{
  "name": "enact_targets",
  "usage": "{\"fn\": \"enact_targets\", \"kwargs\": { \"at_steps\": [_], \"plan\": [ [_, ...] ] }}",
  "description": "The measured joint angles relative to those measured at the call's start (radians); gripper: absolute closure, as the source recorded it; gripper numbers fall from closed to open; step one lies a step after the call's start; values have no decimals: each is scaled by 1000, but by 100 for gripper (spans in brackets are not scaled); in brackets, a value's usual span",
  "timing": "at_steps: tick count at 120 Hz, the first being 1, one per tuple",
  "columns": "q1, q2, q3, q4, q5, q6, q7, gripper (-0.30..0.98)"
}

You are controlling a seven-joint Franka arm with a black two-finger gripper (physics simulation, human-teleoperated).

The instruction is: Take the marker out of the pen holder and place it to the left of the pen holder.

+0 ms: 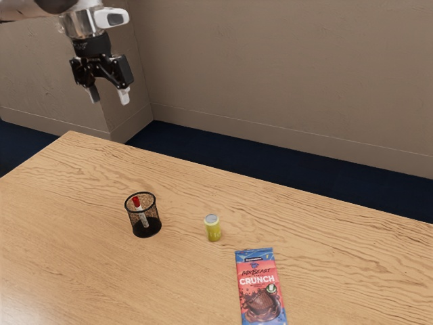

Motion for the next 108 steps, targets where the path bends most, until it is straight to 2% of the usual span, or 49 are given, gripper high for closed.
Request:
{"fn": "enact_targets", "kwargs": {
  "at_steps": [7, 19, 43, 76, 97, 108],
  "plan": [
    [34, -6, -62, -31, 17, 21, 2, 2],
    [33, 54, -89, -47, 33, 61, 4, 2],
    [23, 151, -94, -188, 36, 141, -17, 2],
    [23, 259, -93, -193, 0, 169, -56, 2],
    [88, 319, -86, -190, -16, 176, -80, 3],
    [108, 350, -84, -171, -29, 177, -90, 10]
  ]
}}
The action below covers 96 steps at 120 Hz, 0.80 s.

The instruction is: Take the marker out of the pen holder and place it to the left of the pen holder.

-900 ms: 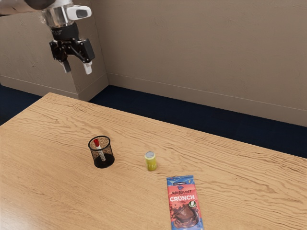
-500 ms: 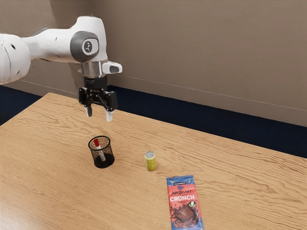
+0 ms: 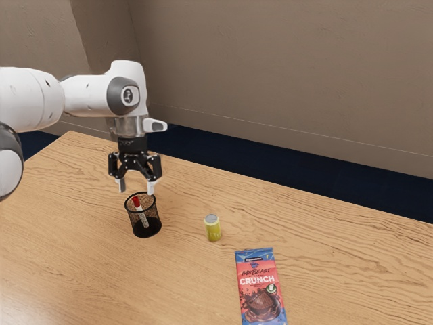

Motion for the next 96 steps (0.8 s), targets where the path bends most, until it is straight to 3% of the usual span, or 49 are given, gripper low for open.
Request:
{"fn": "enact_targets", "kwargs": {
  "at_steps": [20, 61, 96],
  "plan": [
    [16, 87, 1, 96, -19, -47, -31, 32],
    [27, 110, 6, 132, -38, -198, -119, 56],
    [19, 143, -7, 149, -41, -240, -167, 61]
  ]
}}
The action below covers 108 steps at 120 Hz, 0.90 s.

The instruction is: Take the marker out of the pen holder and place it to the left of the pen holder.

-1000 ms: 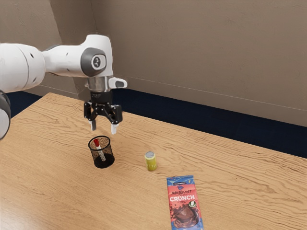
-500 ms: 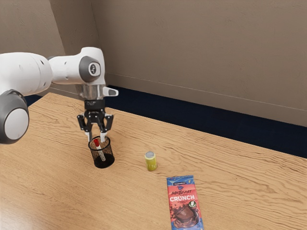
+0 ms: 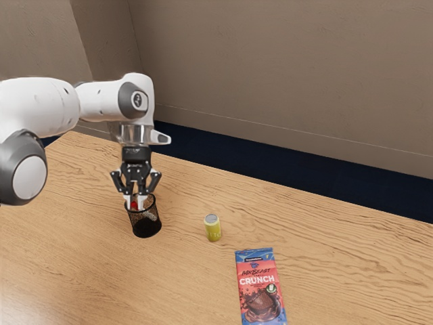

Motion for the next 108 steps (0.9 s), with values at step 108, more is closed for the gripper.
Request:
{"fn": "enact_targets", "kwargs": {
  "at_steps": [108],
  "plan": [
    [430, 106, -312, 227, 52, 33, -42, 79]
  ]
}}
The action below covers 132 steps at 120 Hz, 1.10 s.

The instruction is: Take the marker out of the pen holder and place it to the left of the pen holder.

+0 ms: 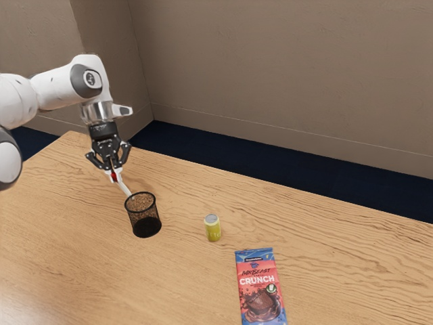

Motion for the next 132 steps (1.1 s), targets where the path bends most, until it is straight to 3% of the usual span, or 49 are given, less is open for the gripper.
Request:
{"fn": "enact_targets", "kwargs": {
  "at_steps": [15, 44, 65, 101, 132],
  "plan": [
    [21, 10, -13, -38, 31, 67, 13, 76],
    [24, -1, 2, -81, 34, 110, 32, 54],
    [26, -14, 16, -124, 30, 118, 42, 45],
    [27, -18, 48, -203, 24, 100, 61, 66],
    [25, 2, 54, -221, 19, 95, 80, 47]
  ]
}}
